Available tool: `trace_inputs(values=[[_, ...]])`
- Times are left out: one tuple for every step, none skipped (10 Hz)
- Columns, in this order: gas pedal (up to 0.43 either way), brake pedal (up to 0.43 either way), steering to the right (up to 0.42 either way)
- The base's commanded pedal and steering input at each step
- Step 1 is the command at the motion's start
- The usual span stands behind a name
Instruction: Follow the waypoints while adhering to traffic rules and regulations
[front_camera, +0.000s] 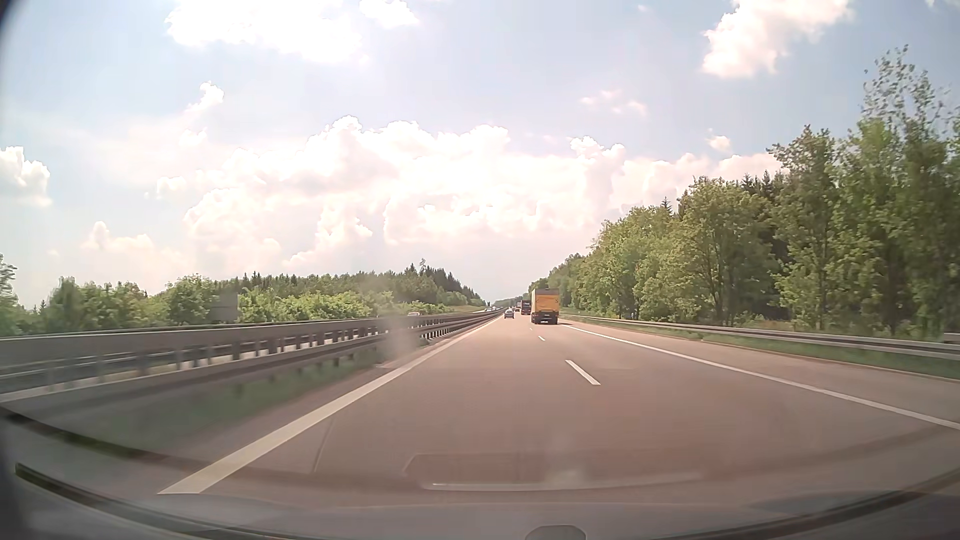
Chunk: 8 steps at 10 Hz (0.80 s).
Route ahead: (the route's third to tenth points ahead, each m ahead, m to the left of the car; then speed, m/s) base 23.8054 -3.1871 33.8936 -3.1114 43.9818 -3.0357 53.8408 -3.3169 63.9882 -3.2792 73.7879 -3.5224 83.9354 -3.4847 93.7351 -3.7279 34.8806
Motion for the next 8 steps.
trace_inputs(values=[[0.319,0.000,-0.001],[0.319,0.000,-0.001],[0.319,0.000,-0.001],[0.319,0.000,-0.001],[0.319,0.000,-0.001],[0.319,0.000,-0.001],[0.319,0.000,-0.001],[0.319,0.000,-0.001]])
